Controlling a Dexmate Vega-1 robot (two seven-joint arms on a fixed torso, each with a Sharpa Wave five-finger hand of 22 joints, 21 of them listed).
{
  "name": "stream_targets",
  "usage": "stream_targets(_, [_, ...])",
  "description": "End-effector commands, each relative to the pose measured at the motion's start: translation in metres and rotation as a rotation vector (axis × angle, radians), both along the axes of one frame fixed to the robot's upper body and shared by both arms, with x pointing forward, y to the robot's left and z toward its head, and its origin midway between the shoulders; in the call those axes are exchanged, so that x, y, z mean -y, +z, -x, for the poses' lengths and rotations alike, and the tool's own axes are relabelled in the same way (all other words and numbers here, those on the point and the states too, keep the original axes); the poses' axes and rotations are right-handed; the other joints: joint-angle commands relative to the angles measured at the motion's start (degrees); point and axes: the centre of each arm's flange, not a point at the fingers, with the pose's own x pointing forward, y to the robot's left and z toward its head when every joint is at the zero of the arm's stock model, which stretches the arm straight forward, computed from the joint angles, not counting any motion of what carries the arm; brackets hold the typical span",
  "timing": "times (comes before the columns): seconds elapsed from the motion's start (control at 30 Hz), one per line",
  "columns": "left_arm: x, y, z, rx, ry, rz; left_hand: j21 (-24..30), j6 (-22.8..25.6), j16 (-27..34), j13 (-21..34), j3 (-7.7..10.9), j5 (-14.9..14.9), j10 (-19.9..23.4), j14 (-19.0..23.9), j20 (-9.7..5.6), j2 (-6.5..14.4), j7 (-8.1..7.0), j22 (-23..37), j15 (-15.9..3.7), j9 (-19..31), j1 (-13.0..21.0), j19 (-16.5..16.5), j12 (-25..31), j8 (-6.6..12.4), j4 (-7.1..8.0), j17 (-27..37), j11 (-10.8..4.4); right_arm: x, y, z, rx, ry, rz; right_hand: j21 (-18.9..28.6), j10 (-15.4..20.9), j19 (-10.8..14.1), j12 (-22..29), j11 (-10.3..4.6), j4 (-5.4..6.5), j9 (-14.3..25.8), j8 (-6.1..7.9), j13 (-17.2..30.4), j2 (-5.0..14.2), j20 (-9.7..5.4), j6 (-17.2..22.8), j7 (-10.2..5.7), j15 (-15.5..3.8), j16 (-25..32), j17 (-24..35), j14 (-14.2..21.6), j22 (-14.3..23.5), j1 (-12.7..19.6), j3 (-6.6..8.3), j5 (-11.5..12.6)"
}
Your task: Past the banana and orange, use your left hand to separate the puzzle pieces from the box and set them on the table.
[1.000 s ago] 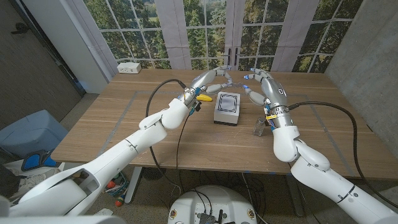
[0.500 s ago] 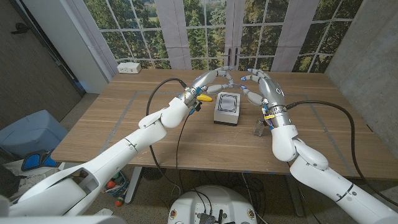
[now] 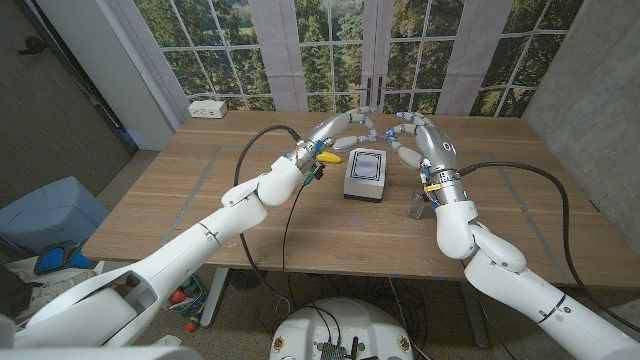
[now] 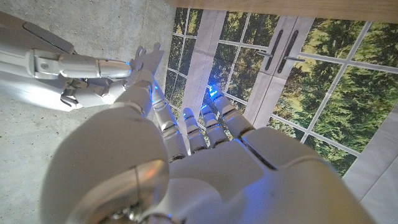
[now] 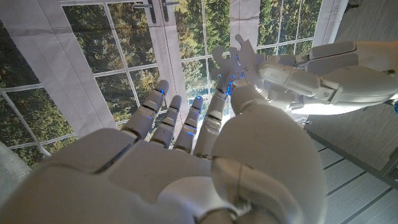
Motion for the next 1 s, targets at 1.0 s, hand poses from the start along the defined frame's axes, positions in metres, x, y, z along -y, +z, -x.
stream_targets(1.0, [-0.0023, -0.0068, 0.0054, 0.025, 0.021, 0.001, 0.57, 1.84, 0.70, 0.00, -0.24, 0.22, 0.02, -0.26, -0.28, 0.09, -1.02, 0.07, -3.81, 0.01, -0.19, -0.12, 0.59, 0.49, -0.10, 0.07, -0.54, 0.0057, -0.0064, 0.0000, 0.173, -0.045, -0.113, 1.31, 3.56, 2.42, 1.01, -1.23, 0.16, 1.27, 2.35, 1.29, 1.34, -1.93, 2.70, 0.45, -8.30, 3.04, 2.16, 2.51, 0.44, 0.84, -2.90, 0.14])
